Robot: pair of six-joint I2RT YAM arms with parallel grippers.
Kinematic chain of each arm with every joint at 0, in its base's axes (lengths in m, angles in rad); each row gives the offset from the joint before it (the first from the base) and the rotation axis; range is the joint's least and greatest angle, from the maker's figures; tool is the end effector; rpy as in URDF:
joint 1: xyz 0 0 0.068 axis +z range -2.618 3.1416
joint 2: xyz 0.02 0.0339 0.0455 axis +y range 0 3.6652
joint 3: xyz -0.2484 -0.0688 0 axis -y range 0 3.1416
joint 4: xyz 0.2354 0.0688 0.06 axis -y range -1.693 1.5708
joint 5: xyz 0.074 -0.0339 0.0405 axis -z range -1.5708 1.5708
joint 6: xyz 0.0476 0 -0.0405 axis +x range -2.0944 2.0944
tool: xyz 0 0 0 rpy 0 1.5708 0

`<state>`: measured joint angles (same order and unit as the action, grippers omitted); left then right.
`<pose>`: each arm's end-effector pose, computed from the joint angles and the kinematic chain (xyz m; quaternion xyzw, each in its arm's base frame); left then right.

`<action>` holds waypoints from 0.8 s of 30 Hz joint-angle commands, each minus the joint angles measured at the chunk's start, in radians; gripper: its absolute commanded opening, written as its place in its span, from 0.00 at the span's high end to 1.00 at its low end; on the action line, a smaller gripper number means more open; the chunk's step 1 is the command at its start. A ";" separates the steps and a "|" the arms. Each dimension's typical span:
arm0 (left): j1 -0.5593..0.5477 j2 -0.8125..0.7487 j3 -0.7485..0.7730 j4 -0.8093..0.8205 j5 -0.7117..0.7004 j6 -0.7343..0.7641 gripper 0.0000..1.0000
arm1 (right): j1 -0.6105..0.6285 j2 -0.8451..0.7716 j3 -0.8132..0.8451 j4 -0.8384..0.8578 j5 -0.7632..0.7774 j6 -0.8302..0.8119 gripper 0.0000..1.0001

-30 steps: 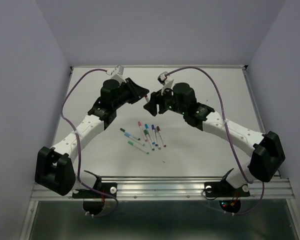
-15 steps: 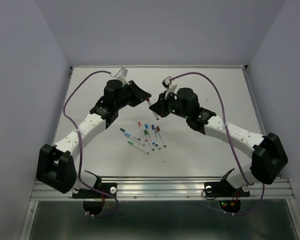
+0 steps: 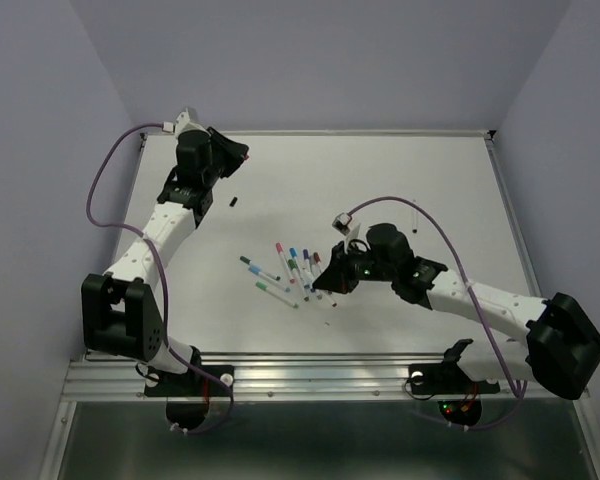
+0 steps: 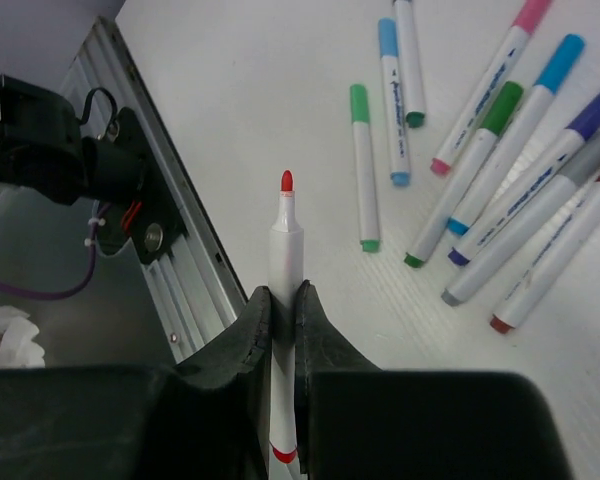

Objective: Open the pen caps

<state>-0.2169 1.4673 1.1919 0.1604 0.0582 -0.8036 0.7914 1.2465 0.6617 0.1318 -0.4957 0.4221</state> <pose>0.3489 -0.0797 0.3404 -0.1973 0.7200 -0.3437 0.5697 0.1768 0.2111 0.2183 -0.2788 0.7841 0.4640 0.3037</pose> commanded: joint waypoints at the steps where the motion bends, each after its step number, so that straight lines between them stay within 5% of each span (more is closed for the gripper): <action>1: -0.006 -0.022 0.014 -0.068 -0.086 0.063 1.00 | -0.064 -0.025 0.076 -0.027 0.146 0.004 0.99; 8: -0.004 0.148 0.064 -0.413 -0.265 0.214 1.00 | -0.375 0.071 0.141 -0.181 0.399 0.009 0.99; 16: -0.004 0.321 0.127 -0.475 -0.351 0.270 1.00 | -0.616 0.244 0.236 -0.235 0.626 -0.039 0.99; 24: 0.007 0.481 0.241 -0.516 -0.363 0.296 0.85 | -0.730 0.355 0.311 -0.238 0.738 -0.066 0.95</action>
<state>-0.2203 1.9377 1.3884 -0.3248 -0.2657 -0.5385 0.0834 1.5860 0.9081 -0.1070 0.1390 0.3939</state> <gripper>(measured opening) 0.265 0.111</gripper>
